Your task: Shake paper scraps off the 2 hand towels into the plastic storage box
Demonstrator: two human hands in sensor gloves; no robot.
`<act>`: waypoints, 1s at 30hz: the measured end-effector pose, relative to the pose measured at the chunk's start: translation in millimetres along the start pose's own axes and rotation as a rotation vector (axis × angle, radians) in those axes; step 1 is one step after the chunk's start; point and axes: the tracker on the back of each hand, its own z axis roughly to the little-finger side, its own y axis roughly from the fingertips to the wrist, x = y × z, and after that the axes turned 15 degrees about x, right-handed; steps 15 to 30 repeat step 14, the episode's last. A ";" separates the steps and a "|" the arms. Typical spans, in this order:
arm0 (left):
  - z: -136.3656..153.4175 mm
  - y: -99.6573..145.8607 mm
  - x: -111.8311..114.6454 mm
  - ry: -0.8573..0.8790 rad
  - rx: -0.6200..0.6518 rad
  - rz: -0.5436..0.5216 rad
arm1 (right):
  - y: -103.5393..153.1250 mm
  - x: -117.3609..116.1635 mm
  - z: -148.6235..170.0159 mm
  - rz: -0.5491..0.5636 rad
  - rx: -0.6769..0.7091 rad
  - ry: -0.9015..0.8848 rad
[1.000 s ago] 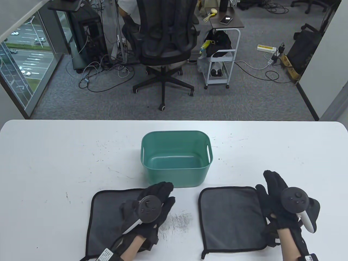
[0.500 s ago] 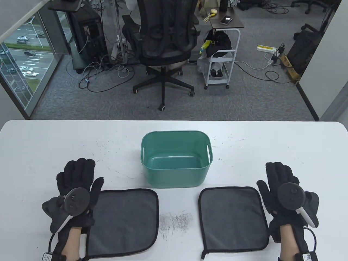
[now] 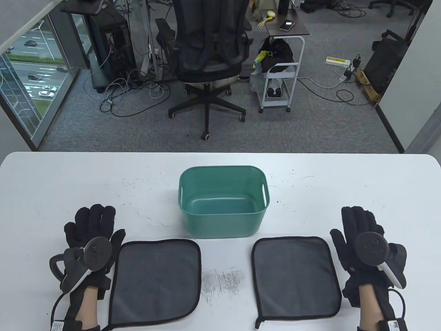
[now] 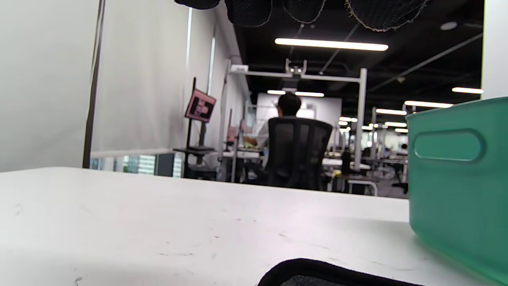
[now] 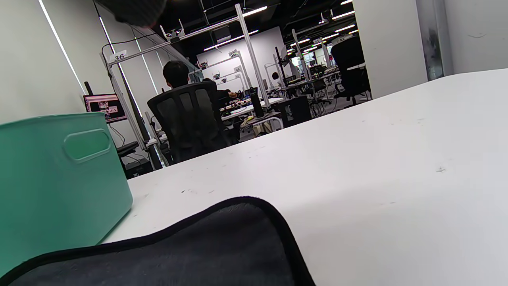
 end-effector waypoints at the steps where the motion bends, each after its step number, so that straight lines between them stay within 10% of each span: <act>1: -0.6 0.4 -1.0 -0.001 -0.003 -0.008 | -0.2 -0.6 0.1 -0.003 0.003 -0.002; 30: 3.1 0.8 -2.3 0.011 -0.016 -0.016 | 0.5 -1.2 3.0 -0.009 -0.002 -0.039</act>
